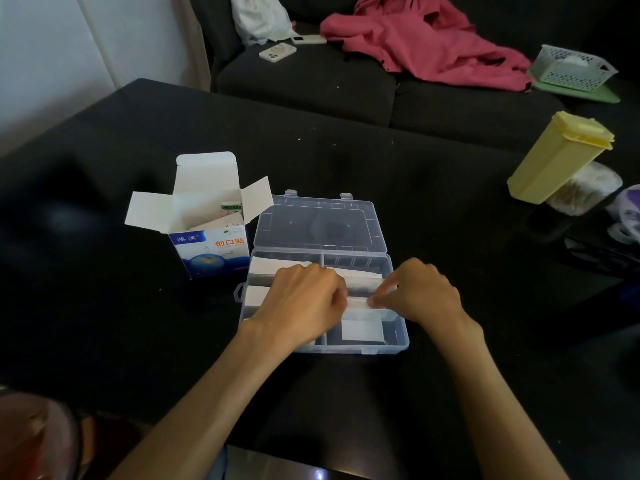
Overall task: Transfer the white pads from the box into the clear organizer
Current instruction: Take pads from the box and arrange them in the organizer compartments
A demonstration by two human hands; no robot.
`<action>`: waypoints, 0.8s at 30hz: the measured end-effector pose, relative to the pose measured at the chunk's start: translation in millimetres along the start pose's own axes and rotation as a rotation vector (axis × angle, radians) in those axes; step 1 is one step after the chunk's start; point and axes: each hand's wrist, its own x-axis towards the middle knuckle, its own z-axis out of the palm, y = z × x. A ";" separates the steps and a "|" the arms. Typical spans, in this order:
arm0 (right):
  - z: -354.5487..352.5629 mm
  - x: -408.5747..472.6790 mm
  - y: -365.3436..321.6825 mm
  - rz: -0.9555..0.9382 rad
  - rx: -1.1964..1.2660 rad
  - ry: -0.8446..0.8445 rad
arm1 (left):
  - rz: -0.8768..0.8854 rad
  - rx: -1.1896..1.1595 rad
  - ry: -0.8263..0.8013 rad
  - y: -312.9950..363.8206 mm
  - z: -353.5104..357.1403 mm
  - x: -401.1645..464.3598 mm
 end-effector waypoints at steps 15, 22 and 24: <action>-4.9 3.0 8.8 -0.091 0.013 0.011 | 0.003 -0.040 -0.077 -6.7 -7.2 0.2; -10.7 -4.6 20.4 -0.177 0.092 -0.199 | -0.050 -0.023 -0.090 -4.5 -4.0 -1.0; -12.3 -7.2 20.4 -0.200 0.130 -0.197 | -0.072 -0.105 -0.025 -2.3 -11.7 -0.1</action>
